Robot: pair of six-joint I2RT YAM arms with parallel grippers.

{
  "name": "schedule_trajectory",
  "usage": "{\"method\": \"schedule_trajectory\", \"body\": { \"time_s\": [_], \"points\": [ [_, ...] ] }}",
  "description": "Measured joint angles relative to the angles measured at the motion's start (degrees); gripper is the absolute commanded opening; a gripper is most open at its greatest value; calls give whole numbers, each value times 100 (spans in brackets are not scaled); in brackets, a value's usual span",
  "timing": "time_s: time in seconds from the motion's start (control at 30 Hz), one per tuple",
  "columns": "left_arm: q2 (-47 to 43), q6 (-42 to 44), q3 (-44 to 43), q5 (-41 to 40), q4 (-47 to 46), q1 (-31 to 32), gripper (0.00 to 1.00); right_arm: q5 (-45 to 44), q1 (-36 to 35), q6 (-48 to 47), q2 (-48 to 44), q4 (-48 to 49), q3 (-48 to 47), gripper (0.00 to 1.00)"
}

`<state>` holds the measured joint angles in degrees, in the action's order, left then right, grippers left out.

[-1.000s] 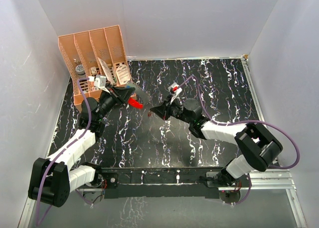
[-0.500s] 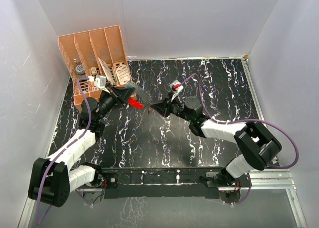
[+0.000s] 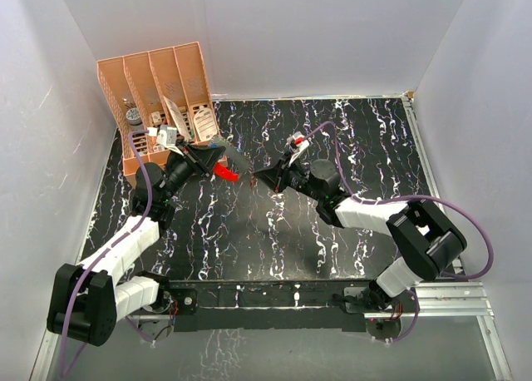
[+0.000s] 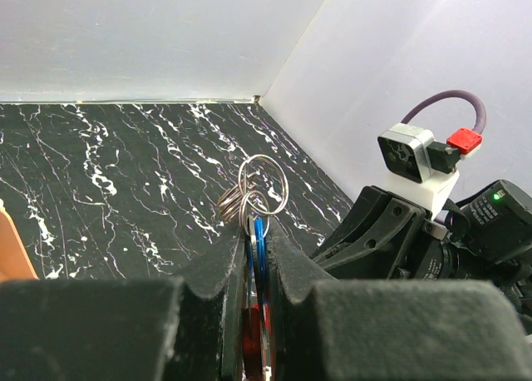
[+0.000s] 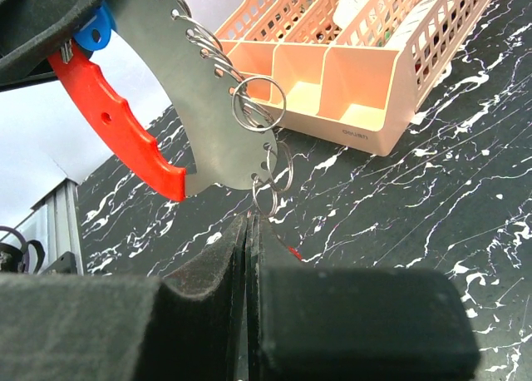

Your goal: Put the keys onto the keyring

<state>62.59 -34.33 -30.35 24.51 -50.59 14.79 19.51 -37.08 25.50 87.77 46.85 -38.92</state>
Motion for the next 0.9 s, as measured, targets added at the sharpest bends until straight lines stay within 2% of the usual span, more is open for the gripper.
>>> {"method": "schedule_trajectory", "body": {
  "time_s": [0.9],
  "points": [
    [0,-4,0,13,-4,0,0,146,79,181,162,186,0,0]
  ]
}}
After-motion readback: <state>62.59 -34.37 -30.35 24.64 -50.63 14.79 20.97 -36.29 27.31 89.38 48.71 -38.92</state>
